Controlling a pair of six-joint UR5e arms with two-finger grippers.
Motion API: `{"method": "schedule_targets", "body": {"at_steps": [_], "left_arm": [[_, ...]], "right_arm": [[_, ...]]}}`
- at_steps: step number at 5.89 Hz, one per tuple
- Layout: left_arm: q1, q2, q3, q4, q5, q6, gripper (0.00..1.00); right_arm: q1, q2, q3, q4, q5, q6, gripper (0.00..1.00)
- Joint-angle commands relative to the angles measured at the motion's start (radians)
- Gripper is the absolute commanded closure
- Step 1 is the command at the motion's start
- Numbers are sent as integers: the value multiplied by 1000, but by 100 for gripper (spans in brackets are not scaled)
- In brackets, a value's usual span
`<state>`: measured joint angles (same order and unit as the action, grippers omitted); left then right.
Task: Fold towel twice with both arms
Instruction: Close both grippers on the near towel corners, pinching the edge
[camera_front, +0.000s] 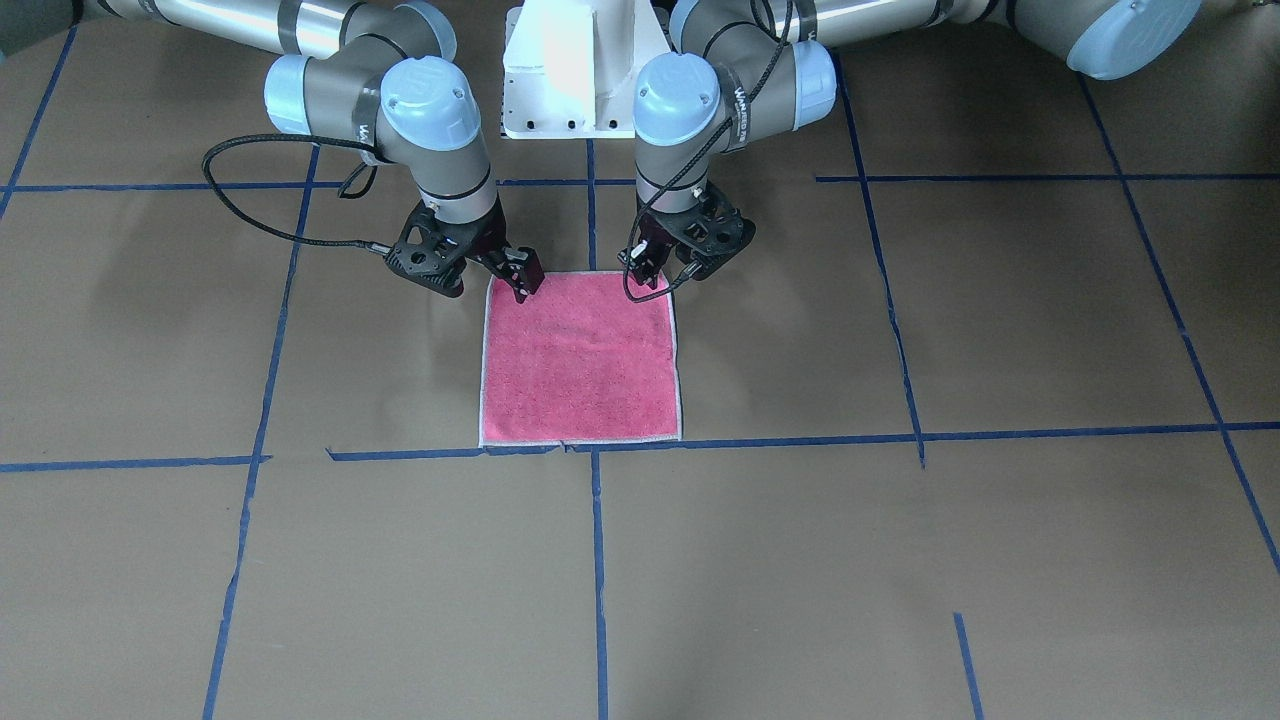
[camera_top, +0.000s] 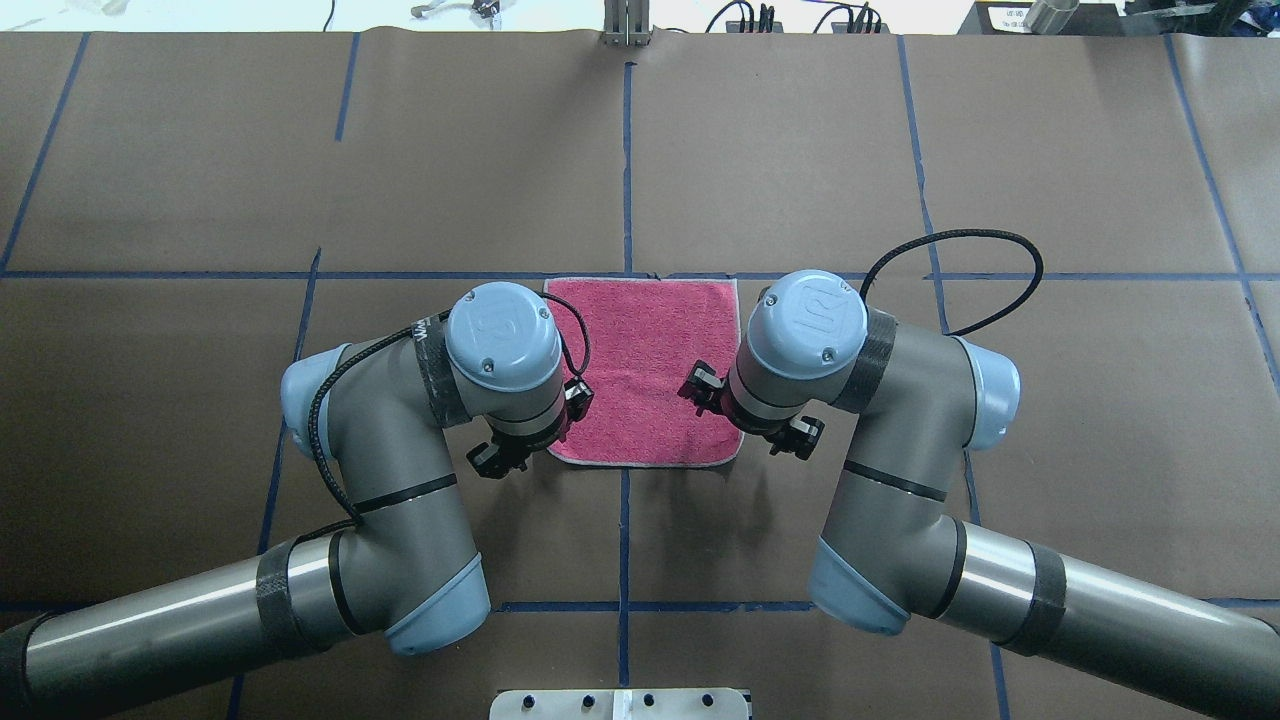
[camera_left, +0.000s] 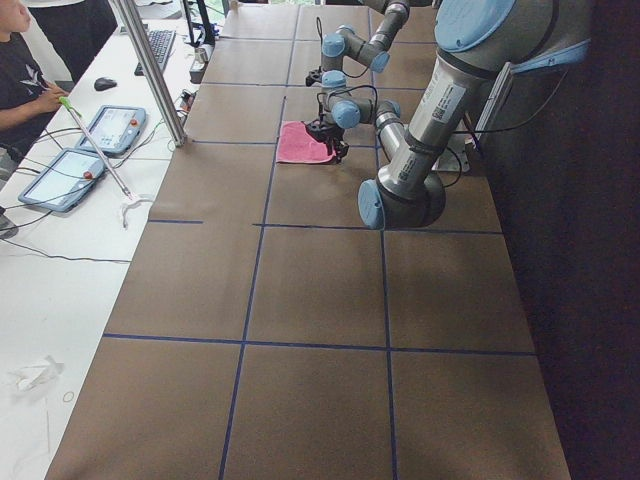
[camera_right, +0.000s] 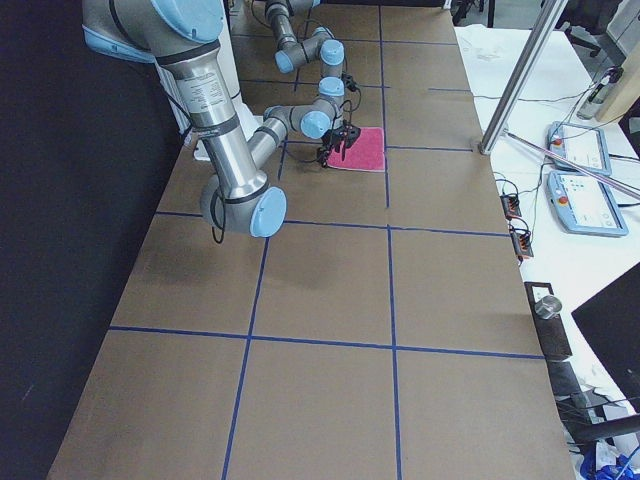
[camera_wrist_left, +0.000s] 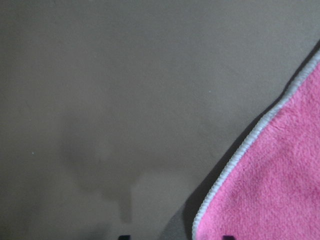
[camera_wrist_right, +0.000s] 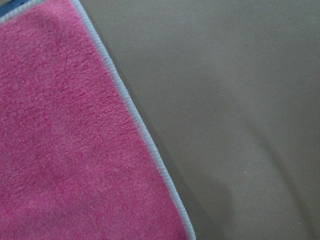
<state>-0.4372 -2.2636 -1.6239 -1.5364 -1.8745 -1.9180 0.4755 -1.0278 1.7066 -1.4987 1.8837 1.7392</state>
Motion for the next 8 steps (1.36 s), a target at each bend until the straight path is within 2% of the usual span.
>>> {"method": "schedule_targets", "body": {"at_steps": [1, 5, 8], "left_arm": [[0, 1, 1, -18, 0, -3, 49], [0, 3, 15, -39, 2, -9, 55], [0, -1, 13, -39, 0, -15, 80]], "right_arm": [[0, 0, 10, -2, 2, 14, 0], [0, -2, 8, -2, 2, 14, 0], [0, -2, 8, -2, 0, 14, 0]]}}
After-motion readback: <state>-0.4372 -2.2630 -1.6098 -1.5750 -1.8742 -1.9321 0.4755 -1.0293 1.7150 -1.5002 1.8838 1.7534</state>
